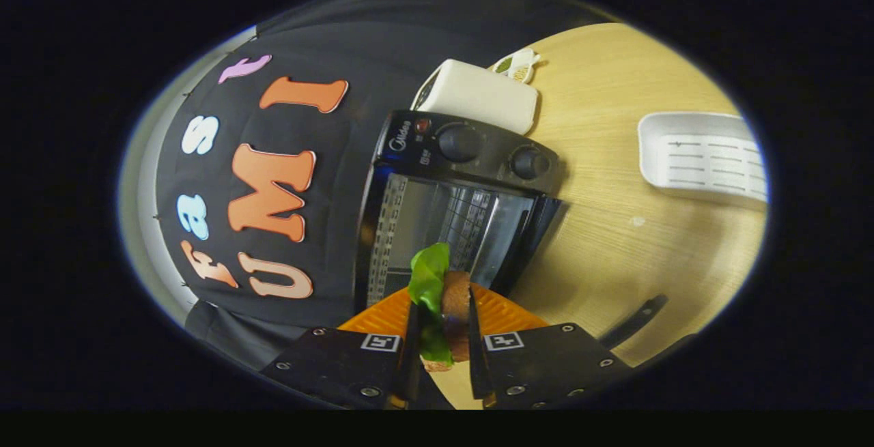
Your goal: Open the toaster oven, put the food inside, and close the toaster oven door.
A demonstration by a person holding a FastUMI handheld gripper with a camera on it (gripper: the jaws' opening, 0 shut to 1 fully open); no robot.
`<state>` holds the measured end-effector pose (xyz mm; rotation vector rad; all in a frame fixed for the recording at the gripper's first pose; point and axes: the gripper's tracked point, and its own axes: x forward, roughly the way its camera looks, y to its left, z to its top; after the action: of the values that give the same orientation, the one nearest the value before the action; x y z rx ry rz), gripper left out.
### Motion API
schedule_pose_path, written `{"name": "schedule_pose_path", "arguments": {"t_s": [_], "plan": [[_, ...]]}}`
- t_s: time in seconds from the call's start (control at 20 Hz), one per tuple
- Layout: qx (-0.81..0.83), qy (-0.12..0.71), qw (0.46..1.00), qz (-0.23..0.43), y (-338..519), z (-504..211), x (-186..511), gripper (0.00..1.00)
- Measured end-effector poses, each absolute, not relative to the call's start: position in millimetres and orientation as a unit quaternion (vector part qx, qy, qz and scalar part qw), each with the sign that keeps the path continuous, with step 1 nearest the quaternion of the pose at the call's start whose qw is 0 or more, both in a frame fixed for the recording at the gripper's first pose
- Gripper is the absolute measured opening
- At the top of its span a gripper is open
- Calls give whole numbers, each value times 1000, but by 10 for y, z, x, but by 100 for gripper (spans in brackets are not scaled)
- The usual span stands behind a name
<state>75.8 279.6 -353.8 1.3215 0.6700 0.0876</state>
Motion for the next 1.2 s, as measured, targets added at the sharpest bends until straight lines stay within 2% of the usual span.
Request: {"name": "schedule_pose_path", "arguments": {"t_s": [0.45,0.55,0.6,0.7,0.75,0.95,1.2], "plan": [[639,289,713,-9,3138,-3709,1182,31],[649,292,702,-21,3204,-3755,1275,35],[645,306,700,-25,3260,-3809,1299,38],[634,339,695,-24,3394,-3920,1299,54],[637,339,692,-21,3385,-3873,1281,70],[631,351,692,-21,3346,-3863,1173,96],[634,356,686,-31,3176,-3892,973,97]]}}
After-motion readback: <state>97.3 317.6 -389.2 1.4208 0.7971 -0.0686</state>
